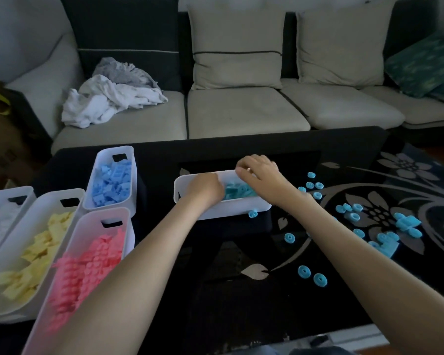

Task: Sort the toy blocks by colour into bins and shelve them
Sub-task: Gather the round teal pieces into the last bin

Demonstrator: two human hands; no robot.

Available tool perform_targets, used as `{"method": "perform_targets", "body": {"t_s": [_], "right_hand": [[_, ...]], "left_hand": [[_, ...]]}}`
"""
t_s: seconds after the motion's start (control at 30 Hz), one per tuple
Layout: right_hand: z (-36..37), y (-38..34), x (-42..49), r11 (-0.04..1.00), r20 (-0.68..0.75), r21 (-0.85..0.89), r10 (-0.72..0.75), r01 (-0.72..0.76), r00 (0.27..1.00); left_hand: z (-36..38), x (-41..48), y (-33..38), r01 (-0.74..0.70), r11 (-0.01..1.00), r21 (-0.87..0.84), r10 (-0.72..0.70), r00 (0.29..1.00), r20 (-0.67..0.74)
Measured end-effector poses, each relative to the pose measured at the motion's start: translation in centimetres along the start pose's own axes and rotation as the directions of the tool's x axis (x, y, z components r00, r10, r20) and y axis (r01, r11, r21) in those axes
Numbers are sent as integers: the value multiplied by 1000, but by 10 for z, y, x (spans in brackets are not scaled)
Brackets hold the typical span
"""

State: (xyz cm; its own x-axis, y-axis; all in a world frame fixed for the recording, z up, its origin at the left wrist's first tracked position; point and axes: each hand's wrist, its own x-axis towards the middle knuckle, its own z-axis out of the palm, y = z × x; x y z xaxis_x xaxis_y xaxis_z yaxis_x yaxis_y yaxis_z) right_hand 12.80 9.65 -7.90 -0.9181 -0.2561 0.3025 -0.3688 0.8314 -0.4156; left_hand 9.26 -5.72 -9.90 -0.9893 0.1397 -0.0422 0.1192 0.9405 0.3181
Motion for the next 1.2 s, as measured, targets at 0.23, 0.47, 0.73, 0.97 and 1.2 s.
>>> {"method": "perform_targets", "body": {"t_s": [0.23,0.47,0.73,0.97,1.2], "right_hand": [[3,-1,-65,732,186,-535,-385,422,904],[16,5,-79,685,271,-584,-342,436,900],[17,4,-79,851,390,-431,-122,298,913],[-5,-23,-55,996,-52,-45,-83,81,995],[6,-17,-33,958,22,-238,171,-161,985]], "left_hand": [[-6,-18,-32,-75,997,19,74,996,55],[-22,-53,-36,-169,981,-91,181,971,153],[-13,-59,-22,-342,931,-127,358,922,148],[-21,-54,-29,-82,988,133,66,990,124],[-30,-72,-36,-85,996,6,85,996,0]]}}
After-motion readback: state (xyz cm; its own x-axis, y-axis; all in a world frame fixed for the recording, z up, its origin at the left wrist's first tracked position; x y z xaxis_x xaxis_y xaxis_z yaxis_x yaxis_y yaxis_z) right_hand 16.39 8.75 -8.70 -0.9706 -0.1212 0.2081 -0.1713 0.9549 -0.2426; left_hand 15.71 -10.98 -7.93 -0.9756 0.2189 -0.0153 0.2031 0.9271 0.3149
